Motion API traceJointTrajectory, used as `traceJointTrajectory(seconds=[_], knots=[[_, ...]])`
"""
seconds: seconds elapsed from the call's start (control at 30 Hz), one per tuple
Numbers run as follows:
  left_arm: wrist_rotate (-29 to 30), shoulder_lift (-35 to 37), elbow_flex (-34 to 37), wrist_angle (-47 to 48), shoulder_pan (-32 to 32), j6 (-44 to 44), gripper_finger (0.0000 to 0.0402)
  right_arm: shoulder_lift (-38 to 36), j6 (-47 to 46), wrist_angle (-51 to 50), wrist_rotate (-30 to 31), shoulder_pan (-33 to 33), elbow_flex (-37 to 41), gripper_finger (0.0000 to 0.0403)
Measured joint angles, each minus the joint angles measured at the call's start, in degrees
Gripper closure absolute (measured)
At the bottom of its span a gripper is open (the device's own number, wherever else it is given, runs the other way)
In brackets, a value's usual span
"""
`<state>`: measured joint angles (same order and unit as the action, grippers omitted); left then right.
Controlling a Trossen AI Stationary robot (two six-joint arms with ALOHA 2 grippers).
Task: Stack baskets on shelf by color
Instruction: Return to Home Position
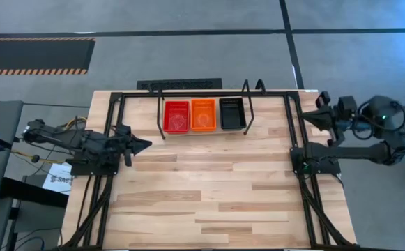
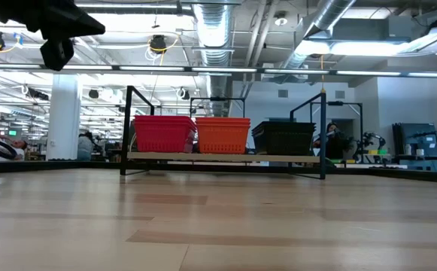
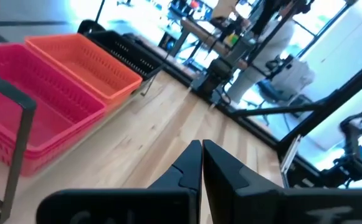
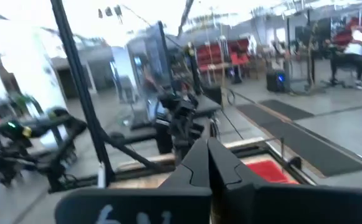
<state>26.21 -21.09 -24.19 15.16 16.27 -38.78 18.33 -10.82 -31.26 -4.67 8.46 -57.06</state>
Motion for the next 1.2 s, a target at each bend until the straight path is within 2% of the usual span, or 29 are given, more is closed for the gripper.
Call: traceJointTrajectory(seconds=[0.2,0.4,0.6,0.83,0.93,1.2], knots=[[0.14,3.33,0.15,-0.26,0.00,3.51,0.0401,-12.12,-6.16,10.46,0.02,-0.34,16.05,0.0403],[-0.34,4.69,0.15,-0.24,-0.02,6.20,0.0401,-18.07,-9.26,16.50,0.02,-0.34,25.84,0.0403],[-3.15,5.12,0.15,-0.29,-0.02,6.99,0.0401,-18.06,-8.41,18.40,-0.04,-0.34,26.58,0.0403],[-3.25,5.14,0.18,-2.11,-1.26,13.58,0.0402,-18.10,-8.15,19.79,-0.11,-0.34,26.58,0.0403],[-4.24,5.15,0.17,-3.60,-3.33,17.35,0.0401,-18.10,-6.87,19.97,-0.04,-0.34,26.58,0.0403],[-13.45,5.15,0.18,-3.74,-12.62,20.74,0.0401,-18.10,-5.78,20.32,-0.02,-0.34,26.58,0.0403]])
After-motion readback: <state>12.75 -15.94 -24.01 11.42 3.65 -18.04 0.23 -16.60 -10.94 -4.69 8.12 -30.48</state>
